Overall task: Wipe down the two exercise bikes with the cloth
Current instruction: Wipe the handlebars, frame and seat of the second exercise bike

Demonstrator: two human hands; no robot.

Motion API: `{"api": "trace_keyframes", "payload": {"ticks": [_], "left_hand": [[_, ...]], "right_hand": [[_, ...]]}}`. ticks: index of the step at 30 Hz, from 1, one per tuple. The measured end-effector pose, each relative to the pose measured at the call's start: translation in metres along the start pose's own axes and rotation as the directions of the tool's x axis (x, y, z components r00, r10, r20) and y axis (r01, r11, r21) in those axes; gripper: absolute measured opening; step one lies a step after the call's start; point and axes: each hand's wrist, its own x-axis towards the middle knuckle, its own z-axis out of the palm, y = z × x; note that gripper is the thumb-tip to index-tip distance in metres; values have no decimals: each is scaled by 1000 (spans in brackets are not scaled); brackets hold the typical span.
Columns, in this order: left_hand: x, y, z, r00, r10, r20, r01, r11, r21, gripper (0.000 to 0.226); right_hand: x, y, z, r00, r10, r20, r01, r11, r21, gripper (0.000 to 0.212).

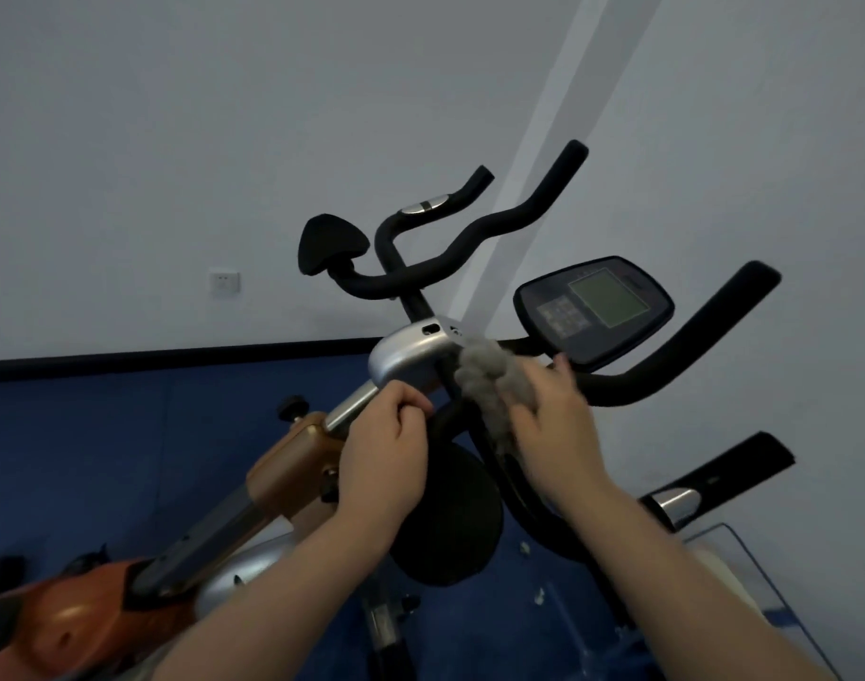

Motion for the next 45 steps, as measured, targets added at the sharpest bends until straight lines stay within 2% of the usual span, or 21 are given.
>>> {"api": "trace_keyframes", "payload": {"ticks": [3, 4, 6, 8, 9, 10, 11, 13, 14, 16, 19, 21, 24, 27, 30, 33, 35, 38, 40, 42, 45], "left_hand": [[1, 4, -3, 997, 65, 34, -68, 995, 72, 23], [1, 6, -4, 992, 116, 45, -121, 986, 118, 22], [-2, 14, -2, 965, 253, 62, -261, 941, 216, 21], [-7, 23, 5, 921, 376, 101, -389, 873, 294, 22], [-11, 25, 9, 901, 414, 129, -432, 831, 351, 23], [-14, 25, 13, 885, 441, 149, -460, 781, 423, 23], [-16, 24, 15, 873, 463, 156, -474, 727, 496, 23], [-18, 18, 17, 850, 506, 149, -489, 651, 580, 21], [-19, 16, 18, 835, 534, 133, -500, 635, 590, 21], [-19, 13, 20, 799, 594, 96, -524, 608, 596, 20], [-20, 11, 20, 763, 642, 75, -543, 573, 614, 27], [-22, 7, 19, 757, 651, 54, -542, 580, 608, 26], [-21, 7, 19, 777, 629, 29, -522, 617, 589, 20], [-19, 8, 20, 778, 626, 53, -532, 613, 585, 19], [-20, 6, 18, 802, 596, 40, -515, 655, 553, 17], [-18, 3, 18, 815, 578, 25, -499, 681, 536, 17], [-16, 3, 20, 809, 587, 27, -503, 668, 548, 16], [-13, 2, 20, 798, 602, 35, -516, 652, 555, 17], [-13, 1, 21, 805, 592, 35, -512, 665, 544, 16], [-12, -1, 20, 819, 572, 40, -498, 675, 544, 13], [-11, 0, 21, 837, 545, 49, -473, 677, 563, 13]], "right_hand": [[-25, -16, 8, 948, -250, 197, 233, 967, 105, 45], [-24, -17, 0, 949, -264, 175, 247, 962, 113, 44], [-20, -11, -25, 980, -197, -24, 198, 976, 90, 37], [-26, -2, -44, 975, -109, -192, 113, 994, 9, 20], [-34, 1, -45, 983, -50, -174, 42, 998, -53, 12], [-45, 4, -40, 994, 21, -106, -37, 988, -152, 19], [-57, 6, -31, 996, 84, -24, -88, 955, -284, 36], [-81, 5, -12, 993, 99, 58, -63, 893, -445, 66], [-85, 4, -6, 993, 91, 77, -45, 884, -466, 67], [-70, -5, 4, 990, 95, 104, -47, 919, -392, 51], [-41, -15, 14, 962, 214, 170, -186, 968, -168, 42], [-49, -13, 13, 964, 190, 188, -170, 979, -116, 35], [-69, 1, 1, 968, 133, 214, -91, 977, -195, 29], [-39, 5, 8, 938, 223, 267, -122, 930, -346, 36], [-23, -3, 14, 931, 275, 238, -203, 936, -289, 41], [-55, 2, 15, 982, 130, 138, -64, 913, -402, 40], [-67, 11, 11, 988, 58, 144, 16, 884, -466, 41], [-35, 14, 11, 961, 111, 252, 30, 867, -497, 35], [-22, 8, 14, 951, 137, 276, 33, 845, -534, 38], [-33, 8, 16, 963, 97, 251, 67, 819, -570, 36], [-72, 14, 12, 990, 12, 137, 75, 789, -610, 40]]}}
